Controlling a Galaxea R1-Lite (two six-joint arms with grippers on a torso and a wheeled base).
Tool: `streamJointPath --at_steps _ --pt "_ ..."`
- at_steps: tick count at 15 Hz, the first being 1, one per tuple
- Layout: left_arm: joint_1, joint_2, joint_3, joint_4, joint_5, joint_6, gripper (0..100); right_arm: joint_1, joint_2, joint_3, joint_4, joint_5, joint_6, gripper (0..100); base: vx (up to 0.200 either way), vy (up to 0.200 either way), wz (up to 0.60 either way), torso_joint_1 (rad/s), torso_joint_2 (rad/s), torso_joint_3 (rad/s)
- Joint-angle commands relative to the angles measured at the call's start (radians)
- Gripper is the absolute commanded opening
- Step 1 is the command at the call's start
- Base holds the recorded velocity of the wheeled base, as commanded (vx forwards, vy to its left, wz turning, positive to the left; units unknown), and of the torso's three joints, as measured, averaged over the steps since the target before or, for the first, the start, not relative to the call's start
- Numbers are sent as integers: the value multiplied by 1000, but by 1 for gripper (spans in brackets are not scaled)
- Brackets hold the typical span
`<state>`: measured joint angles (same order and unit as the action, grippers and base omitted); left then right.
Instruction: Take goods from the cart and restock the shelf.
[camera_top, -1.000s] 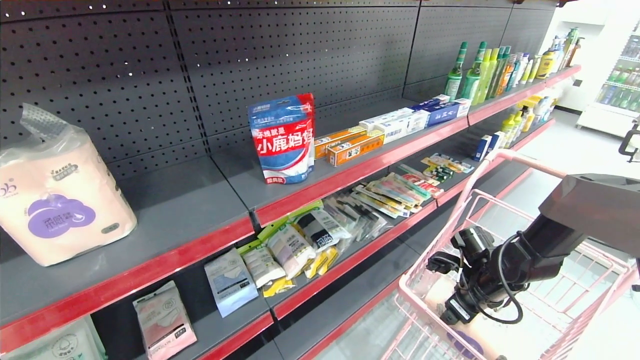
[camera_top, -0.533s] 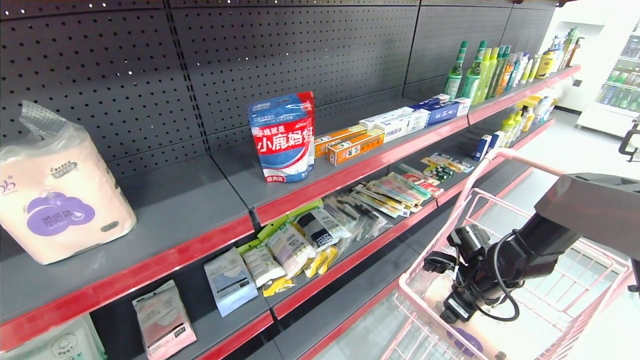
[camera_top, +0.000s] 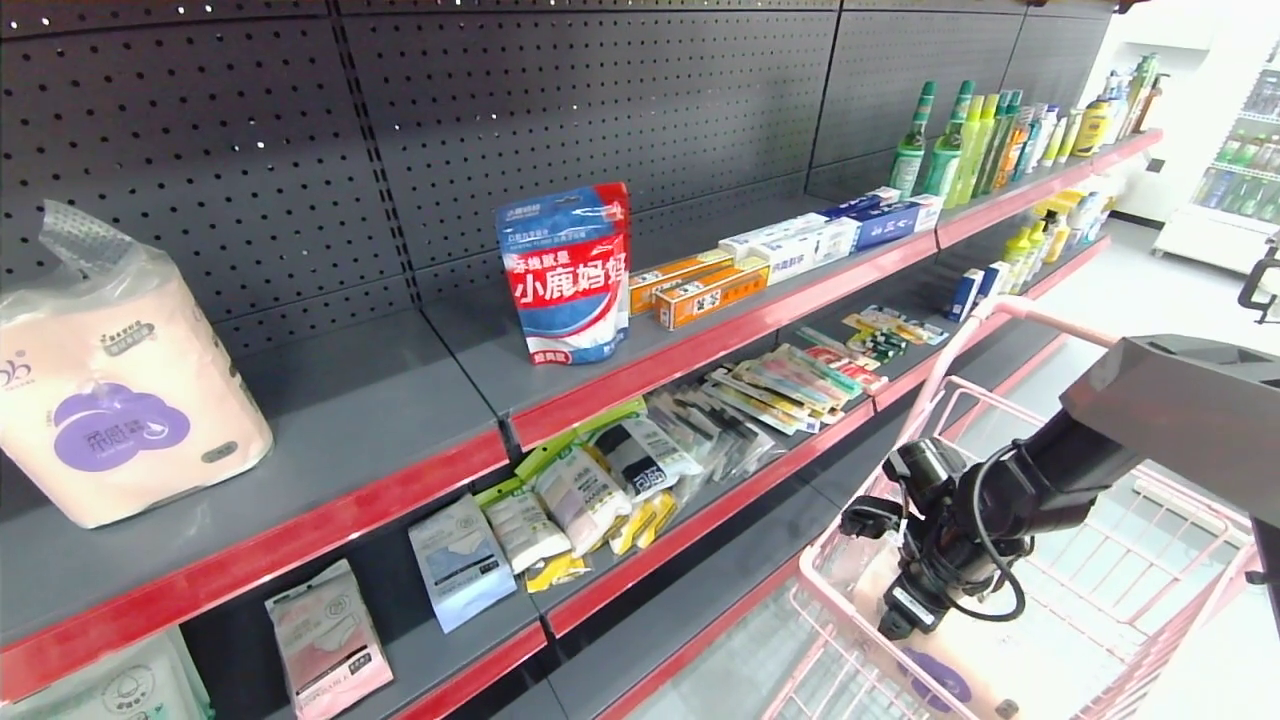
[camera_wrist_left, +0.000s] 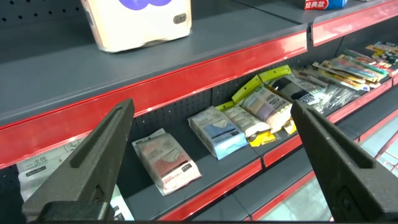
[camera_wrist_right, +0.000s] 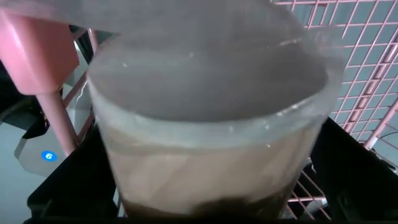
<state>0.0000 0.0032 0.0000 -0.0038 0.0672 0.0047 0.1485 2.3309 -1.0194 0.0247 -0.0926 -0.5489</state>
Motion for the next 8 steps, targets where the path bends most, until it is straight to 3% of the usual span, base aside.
streamJointPath --at_steps 1,3,4,8 --pt "0 0 0 -1 0 0 100 5 10 -10 0 1 3 100 0 0 0 0 0 0" --pt "0 0 0 -1 0 0 100 13 18 2 -5 1 4 100 0 0 0 0 0 0" --pt "-2 0 0 -1 0 0 100 14 19 4 -5 2 6 0 0 0 0 0 0 0" --pt "0 0 0 -1 0 0 100 16 31 21 -49 4 23 0 0 0 0 0 0 0"
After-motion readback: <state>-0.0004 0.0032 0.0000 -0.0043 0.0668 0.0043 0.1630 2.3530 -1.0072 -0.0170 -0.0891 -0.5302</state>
